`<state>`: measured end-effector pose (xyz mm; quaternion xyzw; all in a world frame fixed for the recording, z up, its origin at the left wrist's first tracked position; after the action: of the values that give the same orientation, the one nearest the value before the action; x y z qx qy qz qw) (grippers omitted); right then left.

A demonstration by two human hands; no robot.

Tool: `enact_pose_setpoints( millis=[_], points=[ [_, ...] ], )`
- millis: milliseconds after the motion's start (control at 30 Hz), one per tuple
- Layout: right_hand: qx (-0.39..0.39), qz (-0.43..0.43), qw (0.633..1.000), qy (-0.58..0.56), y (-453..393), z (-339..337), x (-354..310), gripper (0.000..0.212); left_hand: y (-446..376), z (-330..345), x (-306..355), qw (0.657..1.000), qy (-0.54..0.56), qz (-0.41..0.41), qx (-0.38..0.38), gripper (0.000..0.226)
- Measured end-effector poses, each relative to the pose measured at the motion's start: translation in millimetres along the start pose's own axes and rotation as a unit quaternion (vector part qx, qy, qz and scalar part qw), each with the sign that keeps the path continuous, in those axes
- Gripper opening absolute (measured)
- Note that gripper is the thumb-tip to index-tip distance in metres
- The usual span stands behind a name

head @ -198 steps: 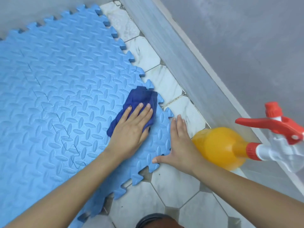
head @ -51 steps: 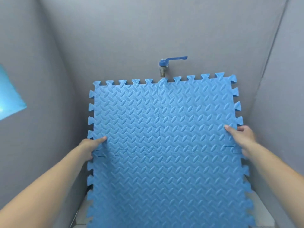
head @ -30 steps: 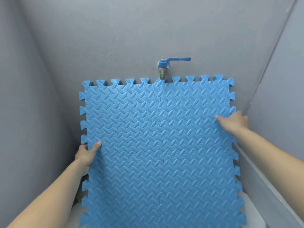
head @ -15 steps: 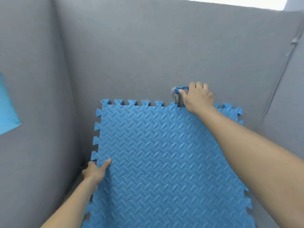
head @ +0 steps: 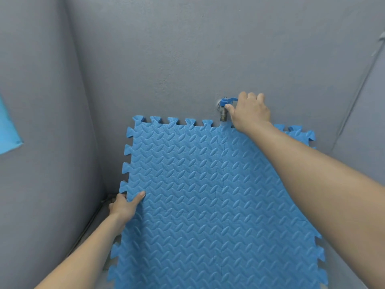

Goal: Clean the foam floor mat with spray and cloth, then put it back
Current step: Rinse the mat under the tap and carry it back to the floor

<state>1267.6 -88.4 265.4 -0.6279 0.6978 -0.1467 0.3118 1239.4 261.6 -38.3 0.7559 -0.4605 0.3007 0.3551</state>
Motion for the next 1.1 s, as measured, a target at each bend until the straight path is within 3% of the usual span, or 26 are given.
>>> enact_pose_setpoints(
  millis=[100, 133, 200, 267, 333, 433, 533, 633, 700, 767, 833, 900, 1000, 1100],
  points=[
    [-0.034, -0.004, 0.999, -0.023, 4, 6, 3, 0.059, 10, 18, 14, 0.999, 0.02, 0.025, -0.042, 0.094],
    [-0.048, -0.004, 0.998, -0.044, 6, 8, 4, 0.063, 15, 25, 20, 0.997, 0.035, 0.029, -0.057, 0.086],
    [-0.052, -0.009, 0.991, -0.122, 16, 7, 7, 0.068, 25, 41, 30, 0.994, 0.066, 0.042, -0.076, 0.05],
    [0.007, -0.006, 0.97, -0.243, 36, 0, 17, 0.066, 35, 52, 42, 0.99, 0.095, 0.06, -0.09, 0.027],
    [0.075, 0.044, 0.943, -0.321, 70, 2, 49, 0.059, 36, 60, 45, 0.985, 0.125, 0.054, -0.102, 0.022],
    [0.067, 0.125, 0.95, -0.277, 126, 37, 118, 0.057, 32, 60, 45, 0.983, 0.143, 0.058, -0.1, 0.025],
    [0.021, 0.194, 0.963, -0.184, 165, 70, 196, 0.062, 28, 44, 45, 0.985, 0.128, 0.072, -0.086, 0.057],
    [0.049, 0.319, 0.934, -0.15, 202, 82, 258, 0.072, 22, 2, 41, 0.993, 0.043, 0.103, -0.023, 0.073],
    [0.063, 0.379, 0.909, -0.159, 215, 92, 266, 0.079, 13, -21, 24, 0.994, -0.013, 0.108, 0.006, 0.085],
    [0.056, 0.383, 0.904, -0.179, 204, 114, 241, 0.084, 10, -38, 11, 0.993, -0.041, 0.111, 0.012, 0.09],
    [0.032, 0.327, 0.93, -0.163, 177, 137, 184, 0.083, 4, -44, -3, 0.993, -0.052, 0.102, 0.007, 0.09],
    [0.021, 0.238, 0.961, -0.14, 149, 159, 110, 0.079, 4, -48, -11, 0.994, -0.053, 0.092, 0.008, 0.074],
    [0.007, 0.036, 0.994, -0.101, 130, 179, -15, 0.073, 2, -47, -18, 0.997, 0.007, 0.083, 0.003, 0.045],
    [-0.074, -0.234, 0.967, -0.069, 172, 211, -131, 0.066, -2, -45, -22, 0.996, 0.05, 0.073, 0.014, 0.036]
  ],
)
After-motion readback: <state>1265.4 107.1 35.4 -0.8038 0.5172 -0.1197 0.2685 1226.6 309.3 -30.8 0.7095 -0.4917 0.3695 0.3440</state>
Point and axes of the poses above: each hand's wrist, its own y-axis away from the middle knuckle, its own z-axis out of the palm, x = y × z, the point moved 9 cm from there along -y, towards the middle knuckle, and after that the axes turned 12 degrees about -y, right-handed, at the moved point
